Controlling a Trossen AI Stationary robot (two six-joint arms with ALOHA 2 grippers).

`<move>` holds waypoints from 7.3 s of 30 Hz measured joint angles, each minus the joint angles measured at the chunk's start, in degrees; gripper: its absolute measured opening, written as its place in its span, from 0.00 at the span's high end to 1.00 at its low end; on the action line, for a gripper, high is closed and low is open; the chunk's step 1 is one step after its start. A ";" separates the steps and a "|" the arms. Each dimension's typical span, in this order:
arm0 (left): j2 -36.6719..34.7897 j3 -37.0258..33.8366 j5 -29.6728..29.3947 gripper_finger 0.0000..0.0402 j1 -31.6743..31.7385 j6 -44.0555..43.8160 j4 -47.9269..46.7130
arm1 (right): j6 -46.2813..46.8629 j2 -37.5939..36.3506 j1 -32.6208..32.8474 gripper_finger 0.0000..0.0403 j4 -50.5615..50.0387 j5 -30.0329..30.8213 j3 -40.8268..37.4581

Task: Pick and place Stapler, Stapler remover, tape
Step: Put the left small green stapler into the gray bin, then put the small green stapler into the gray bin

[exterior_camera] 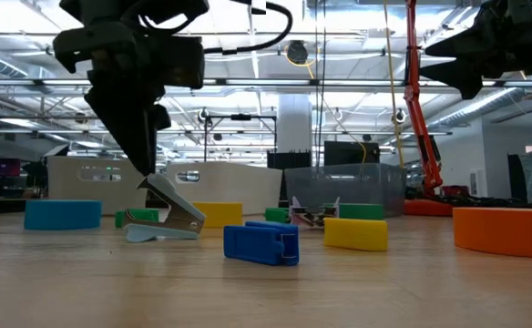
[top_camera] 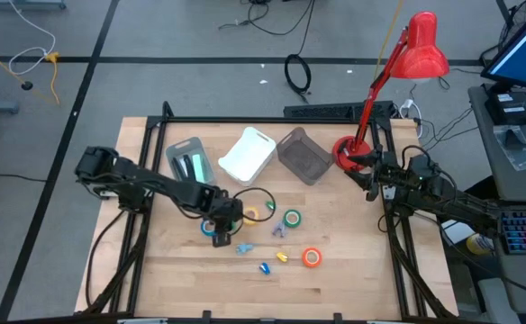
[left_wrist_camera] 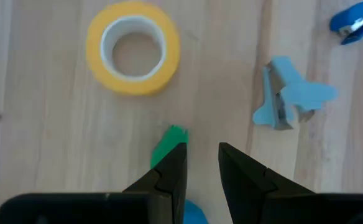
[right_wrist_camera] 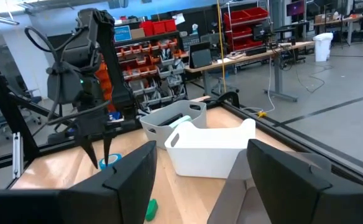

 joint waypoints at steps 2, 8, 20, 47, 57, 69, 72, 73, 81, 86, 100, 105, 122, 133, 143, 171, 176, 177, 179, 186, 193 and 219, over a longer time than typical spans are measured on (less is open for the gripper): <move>1.03 0.75 -0.16 0.77 -0.07 1.60 0.28 | 0.00 0.00 0.00 0.40 0.00 0.00 0.00; 4.09 0.73 0.11 0.77 1.22 2.42 -0.42 | 0.00 0.00 0.00 0.40 -0.01 0.00 0.00; 3.81 0.73 0.00 0.77 2.25 -1.99 -0.30 | 0.00 0.00 0.00 0.40 -0.02 0.00 0.00; 3.81 0.73 0.94 0.42 1.82 6.20 -0.03 | 0.00 0.00 0.00 0.40 -0.02 0.00 0.00; 7.58 0.66 1.38 0.50 1.77 10.40 -0.41 | 0.00 0.00 0.00 0.40 -0.02 -0.02 -0.02; 10.69 0.85 1.57 0.56 1.60 11.03 -0.83 | 0.20 -0.02 0.00 0.40 0.00 -0.02 -0.04; 10.43 0.77 1.53 0.66 1.60 10.92 -1.16 | 0.20 -0.02 -0.01 0.40 0.00 -0.02 -0.04; 10.43 0.77 1.44 0.69 1.62 10.66 -1.24 | 0.20 -0.02 -0.01 0.40 0.00 -0.02 -0.04; 9.89 1.01 1.68 0.86 2.44 7.82 -1.64 | 0.22 -0.01 -0.01 0.40 0.00 -0.02 -0.04; 6.67 2.59 1.31 0.84 3.79 5.54 -3.57 | 0.22 0.00 0.00 0.40 0.04 0.01 -0.04; -11.65 13.49 -20.42 0.84 9.80 -12.20 -28.29 | 0.22 0.00 -0.02 0.40 2.96 0.00 -0.04; -17.00 13.43 -30.30 0.84 13.84 -23.29 -39.39 | 0.24 0.00 0.00 0.40 3.79 -0.02 -0.04; -18.05 5.11 -29.98 0.84 36.79 -7.83 -34.85 | 0.46 0.00 -0.02 0.40 3.43 0.00 -0.04; -18.05 -4.96 -22.24 0.83 45.81 4.53 -25.34 | 0.46 0.00 -0.02 0.40 3.39 0.02 -0.04; -15.66 -7.30 -20.60 0.83 49.27 6.66 -16.28 | 2.79 0.00 0.00 0.40 3.30 0.19 -0.04; -5.65 -7.30 -13.23 0.79 55.83 18.12 -8.15 | 4.50 0.00 -0.02 0.40 3.13 0.22 -0.04; -5.70 -7.27 -11.88 0.79 55.86 19.31 -6.89 | 4.50 0.00 -0.02 0.40 3.15 0.22 -0.04; -5.70 -7.27 -11.87 0.79 55.85 19.34 -6.82 | 4.50 0.00 0.00 0.40 3.15 0.22 -0.04; -5.70 -7.27 -11.87 0.79 55.89 19.34 -6.90 | 4.50 0.00 0.00 0.40 3.15 0.21 -0.04; -5.70 -7.27 -11.76 0.76 55.89 19.34 -6.97 | 4.50 0.00 -0.01 0.40 3.17 0.15 -0.04; -5.70 -7.27 -12.24 0.59 55.87 19.12 -7.04 | 4.50 0.00 0.00 0.40 3.17 0.02 -0.04; -5.83 18.32 -4.11 0.51 44.84 5.53 -34.70 | 4.50 0.00 0.00 0.40 3.17 0.00 -0.04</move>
